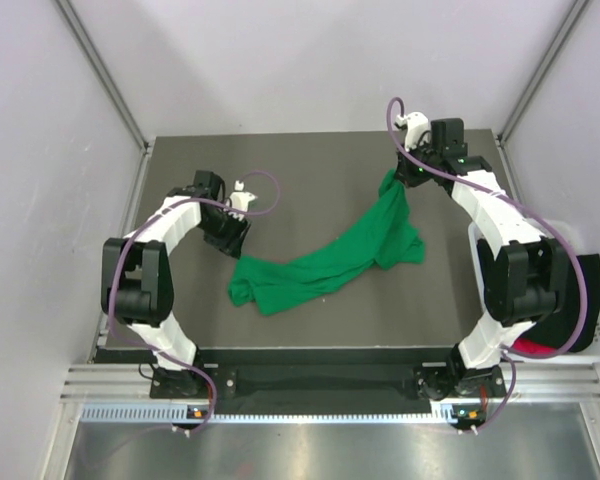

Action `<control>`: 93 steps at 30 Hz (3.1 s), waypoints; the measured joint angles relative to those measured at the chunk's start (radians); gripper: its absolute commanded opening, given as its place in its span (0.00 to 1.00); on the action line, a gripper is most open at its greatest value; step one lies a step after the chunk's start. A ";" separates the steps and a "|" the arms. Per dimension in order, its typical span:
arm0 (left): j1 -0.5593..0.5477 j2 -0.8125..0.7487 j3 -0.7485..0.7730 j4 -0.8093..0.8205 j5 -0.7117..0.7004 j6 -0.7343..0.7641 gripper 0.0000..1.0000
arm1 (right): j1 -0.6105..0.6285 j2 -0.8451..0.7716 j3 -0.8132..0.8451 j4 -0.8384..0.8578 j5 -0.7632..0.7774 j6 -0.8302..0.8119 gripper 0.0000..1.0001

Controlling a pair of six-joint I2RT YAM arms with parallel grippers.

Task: Fold and stack the t-shirts
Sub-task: Flatten the tshirt out

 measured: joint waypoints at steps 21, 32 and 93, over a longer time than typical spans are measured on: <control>0.001 0.136 -0.014 0.067 0.073 -0.032 0.31 | 0.000 0.005 -0.015 0.002 0.000 0.000 0.00; 0.002 0.161 -0.007 0.074 0.156 -0.039 0.00 | 0.000 0.006 -0.029 0.011 0.002 0.000 0.00; 0.060 -0.031 0.066 0.326 -0.319 -0.099 0.00 | 0.047 0.076 -0.037 0.036 0.125 0.037 0.35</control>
